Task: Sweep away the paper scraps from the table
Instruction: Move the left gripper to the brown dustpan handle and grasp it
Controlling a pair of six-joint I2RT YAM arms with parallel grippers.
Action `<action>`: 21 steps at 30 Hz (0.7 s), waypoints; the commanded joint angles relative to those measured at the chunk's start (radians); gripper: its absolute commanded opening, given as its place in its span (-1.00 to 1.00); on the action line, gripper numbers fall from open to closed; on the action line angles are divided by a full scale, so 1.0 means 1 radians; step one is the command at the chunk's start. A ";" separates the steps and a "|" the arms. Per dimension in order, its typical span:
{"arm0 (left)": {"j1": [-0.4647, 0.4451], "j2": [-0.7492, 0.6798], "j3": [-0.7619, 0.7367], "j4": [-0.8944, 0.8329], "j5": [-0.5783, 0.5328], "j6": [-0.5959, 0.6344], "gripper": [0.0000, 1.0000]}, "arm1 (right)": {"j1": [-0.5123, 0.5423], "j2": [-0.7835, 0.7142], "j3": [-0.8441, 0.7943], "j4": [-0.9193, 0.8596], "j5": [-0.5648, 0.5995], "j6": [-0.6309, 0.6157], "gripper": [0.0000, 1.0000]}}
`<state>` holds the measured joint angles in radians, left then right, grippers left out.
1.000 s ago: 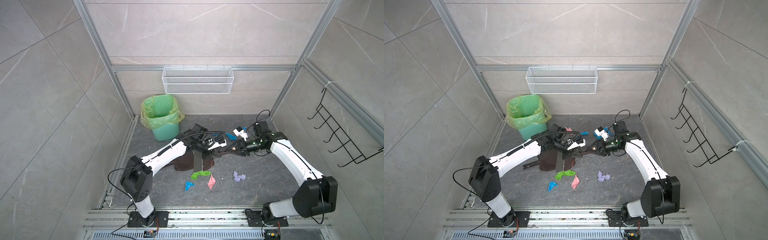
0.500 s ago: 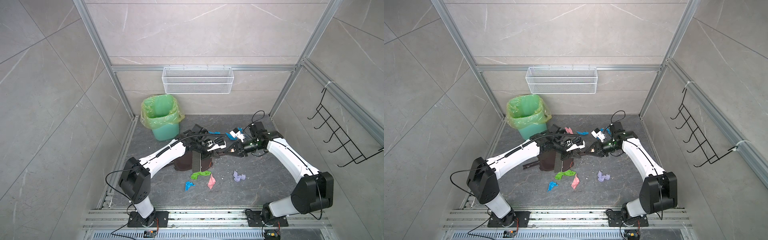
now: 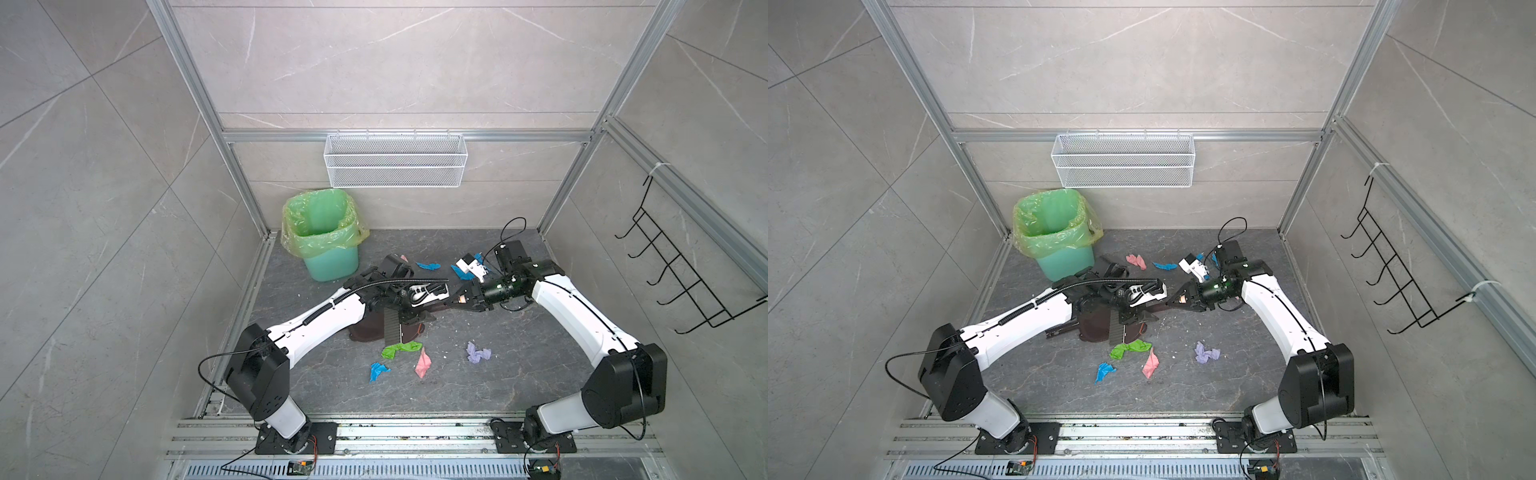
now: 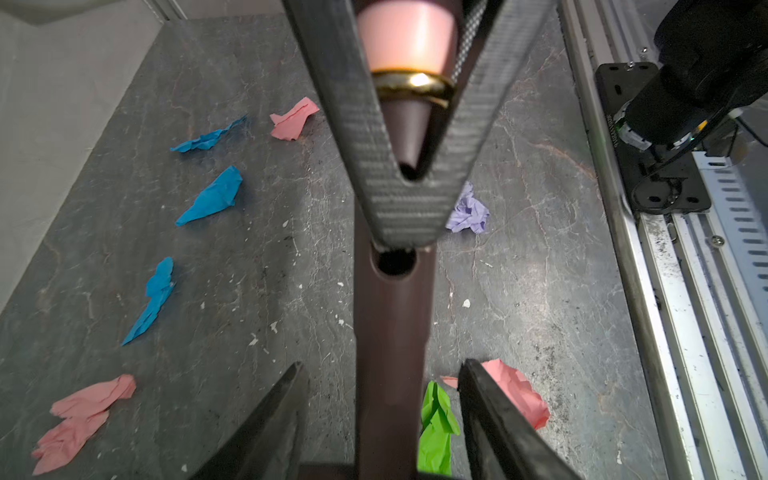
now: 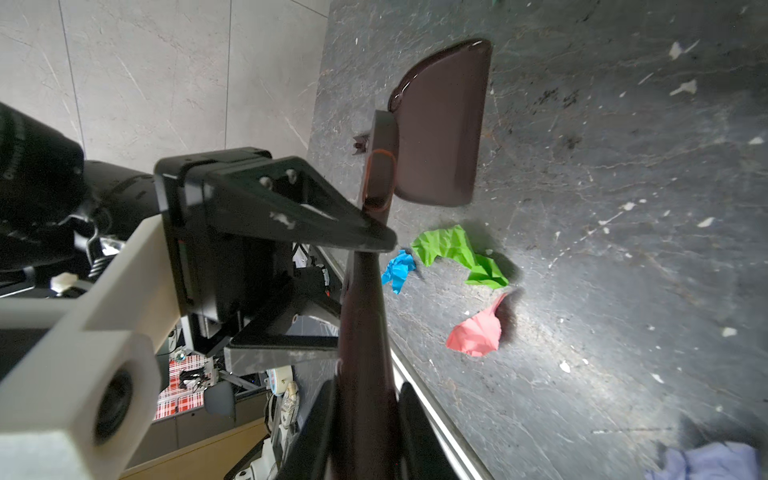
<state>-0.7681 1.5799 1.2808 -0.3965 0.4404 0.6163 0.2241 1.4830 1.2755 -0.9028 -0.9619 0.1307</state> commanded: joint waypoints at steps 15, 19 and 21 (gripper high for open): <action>0.284 -0.331 -0.218 -0.280 -0.087 -0.040 0.22 | -0.030 -0.145 -0.005 0.156 0.332 0.091 -1.00; 0.408 -0.407 -0.335 -0.241 -0.058 -0.039 0.22 | -0.057 -0.160 -0.021 0.189 0.325 0.110 -1.00; 0.429 -0.420 -0.374 -0.217 -0.097 -0.006 0.22 | -0.062 -0.154 -0.012 0.184 0.312 0.107 -1.00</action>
<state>-0.3618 1.1923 0.9371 -0.6285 0.3592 0.5991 0.1677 1.3483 1.2606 -0.7609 -0.6399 0.2211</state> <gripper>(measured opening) 0.612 0.235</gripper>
